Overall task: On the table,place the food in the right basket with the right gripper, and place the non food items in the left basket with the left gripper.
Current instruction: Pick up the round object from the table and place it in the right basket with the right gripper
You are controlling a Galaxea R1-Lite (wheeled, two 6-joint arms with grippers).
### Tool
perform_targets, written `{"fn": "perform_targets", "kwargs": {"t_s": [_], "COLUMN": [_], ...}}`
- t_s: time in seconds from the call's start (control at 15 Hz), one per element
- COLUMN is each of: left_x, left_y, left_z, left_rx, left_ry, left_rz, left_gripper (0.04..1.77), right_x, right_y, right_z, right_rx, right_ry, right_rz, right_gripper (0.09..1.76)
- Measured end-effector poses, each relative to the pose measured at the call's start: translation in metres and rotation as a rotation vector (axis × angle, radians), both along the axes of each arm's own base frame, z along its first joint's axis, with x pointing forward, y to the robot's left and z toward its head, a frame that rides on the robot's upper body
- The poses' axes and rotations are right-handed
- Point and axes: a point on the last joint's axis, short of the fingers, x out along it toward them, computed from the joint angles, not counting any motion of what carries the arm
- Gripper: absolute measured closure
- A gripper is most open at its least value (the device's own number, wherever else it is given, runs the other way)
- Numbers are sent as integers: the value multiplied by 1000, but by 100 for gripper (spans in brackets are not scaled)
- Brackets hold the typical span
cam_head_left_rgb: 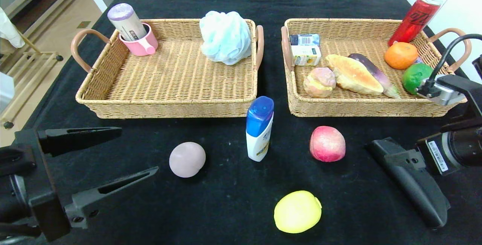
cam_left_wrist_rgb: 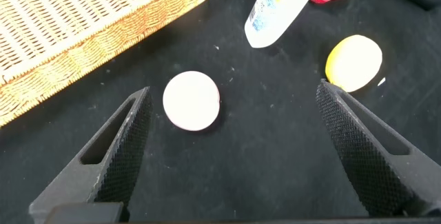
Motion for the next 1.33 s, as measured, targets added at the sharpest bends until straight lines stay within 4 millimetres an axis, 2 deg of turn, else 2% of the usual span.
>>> {"fn": "perform_targets", "kwargs": {"t_s": [0.33, 0.47, 0.87, 1.33], "left_x": [0, 0, 0, 0], "left_y": [0, 0, 0, 0], "left_z": [0, 0, -1, -1], "left_rx": [0, 0, 12, 15], "left_ry": [-1, 0, -6, -12], "left_rz": [0, 0, -2, 2], "left_gripper": [9, 9, 9, 9], "right_x": [-6, 1, 23, 44], "right_y": [43, 64, 114, 132], "right_z": [35, 40, 31, 12], "right_rx": [82, 142, 232, 197], "right_ry": [-54, -27, 37, 53], "right_rz": [119, 105, -24, -130], "right_gripper": [14, 14, 14, 14]}}
